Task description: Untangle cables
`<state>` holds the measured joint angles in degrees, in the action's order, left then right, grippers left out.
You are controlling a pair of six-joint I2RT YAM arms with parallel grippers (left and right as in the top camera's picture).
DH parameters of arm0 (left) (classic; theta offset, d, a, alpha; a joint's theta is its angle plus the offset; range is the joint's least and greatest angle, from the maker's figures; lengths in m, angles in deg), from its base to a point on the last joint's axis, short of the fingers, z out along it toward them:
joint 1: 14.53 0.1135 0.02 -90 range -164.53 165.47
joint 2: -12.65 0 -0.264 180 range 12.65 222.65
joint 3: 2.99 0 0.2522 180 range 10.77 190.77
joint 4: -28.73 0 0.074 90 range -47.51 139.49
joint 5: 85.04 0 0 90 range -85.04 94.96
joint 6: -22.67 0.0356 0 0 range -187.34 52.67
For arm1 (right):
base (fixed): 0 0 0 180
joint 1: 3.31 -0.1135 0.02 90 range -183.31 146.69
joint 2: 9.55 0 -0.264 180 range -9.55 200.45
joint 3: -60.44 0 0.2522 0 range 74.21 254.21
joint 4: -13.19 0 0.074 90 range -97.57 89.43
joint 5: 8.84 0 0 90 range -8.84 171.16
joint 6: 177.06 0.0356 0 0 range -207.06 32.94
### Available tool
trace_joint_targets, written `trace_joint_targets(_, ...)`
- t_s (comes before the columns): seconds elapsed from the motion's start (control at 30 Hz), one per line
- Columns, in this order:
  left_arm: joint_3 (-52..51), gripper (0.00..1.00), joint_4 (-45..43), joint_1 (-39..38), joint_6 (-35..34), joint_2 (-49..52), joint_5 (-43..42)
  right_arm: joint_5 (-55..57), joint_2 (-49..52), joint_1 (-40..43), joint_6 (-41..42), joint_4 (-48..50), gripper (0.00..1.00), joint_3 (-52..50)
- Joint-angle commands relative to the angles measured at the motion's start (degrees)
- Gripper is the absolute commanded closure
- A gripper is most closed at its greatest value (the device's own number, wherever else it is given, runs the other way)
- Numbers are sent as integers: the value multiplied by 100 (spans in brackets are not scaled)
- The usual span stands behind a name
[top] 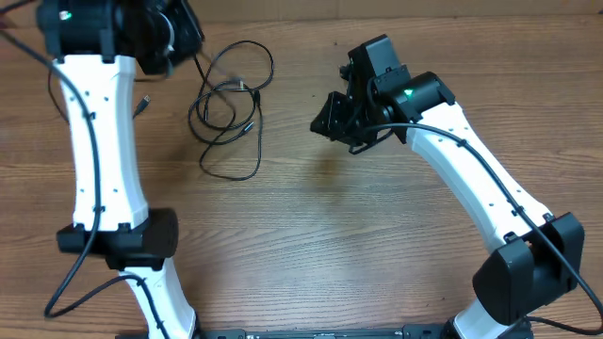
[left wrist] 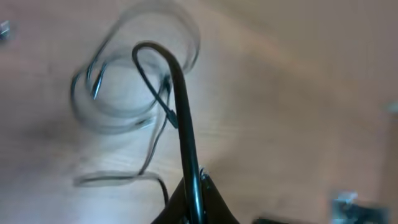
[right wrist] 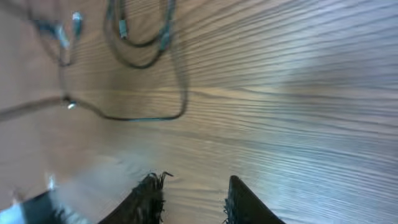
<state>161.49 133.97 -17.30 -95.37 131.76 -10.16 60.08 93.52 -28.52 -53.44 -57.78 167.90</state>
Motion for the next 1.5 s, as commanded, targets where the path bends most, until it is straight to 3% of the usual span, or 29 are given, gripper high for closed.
trace_joint_targets(0.0, -39, 96, 533, -393, 850, 341, 70, 636, -9, 111, -87, -256, 64, 2)
trace_joint_targets(0.13, -188, 96, 531, -885, 1047, 645, 315, 717, -9, 527, -90, -616, 63, 2)
trace_joint_targets(0.3, -249, 96, 481, -1598, 516, 1241, 1338, 1060, -9, 1231, -92, -1167, 61, 2)
trace_joint_targets(0.4, -249, 96, -105, -1987, 501, 1403, 863, 1311, -9, 1626, -92, -1370, 61, 2)
trace_joint_targets(0.57, -214, 96, -1908, -2820, 562, 1408, -385, 1357, -9, 2192, -92, -1552, 65, 2)
trace_joint_targets(0.73, 138, 96, -3727, -3392, -260, 1405, -1569, 1508, -9, 2968, -94, -1856, 66, 2)
trace_joint_targets(0.8, 398, 96, -3956, -3453, -286, 1405, -1537, 1508, -9, 3281, -94, -1952, 66, 2)
trace_joint_targets(0.9, 645, 96, -3856, -3447, -280, 1405, -1353, 1515, -9, 3547, -118, -1987, 65, 0)
trace_joint_targets(0.97, 686, 96, -3482, -3373, -284, 1405, -785, 1510, -9, 3683, -118, -1987, 65, 0)
trace_joint_targets(1.0, 684, 96, -2723, -3285, -343, 1408, 356, 1513, -9, 3707, -118, -1987, 64, 0)
trace_joint_targets(1.1, 684, 96, -931, -3217, -1237, 1429, 2664, 1513, -9, 3648, -116, -1954, 64, 0)
trace_joint_targets(1.2, 682, 96, -101, -3206, -1808, 1429, 3436, 1508, -9, 3534, -116, -1873, 59, 0)
trace_joint_targets(1.3, 610, 96, 433, -3206, -1893, 1432, 3963, 1508, -9, 3440, -278, -1875, 58, 0)
trace_joint_targets(1.47, -2, 96, 505, -3143, -1845, 1432, 4048, 1506, -9, 3416, -522, -1875, 58, 0)
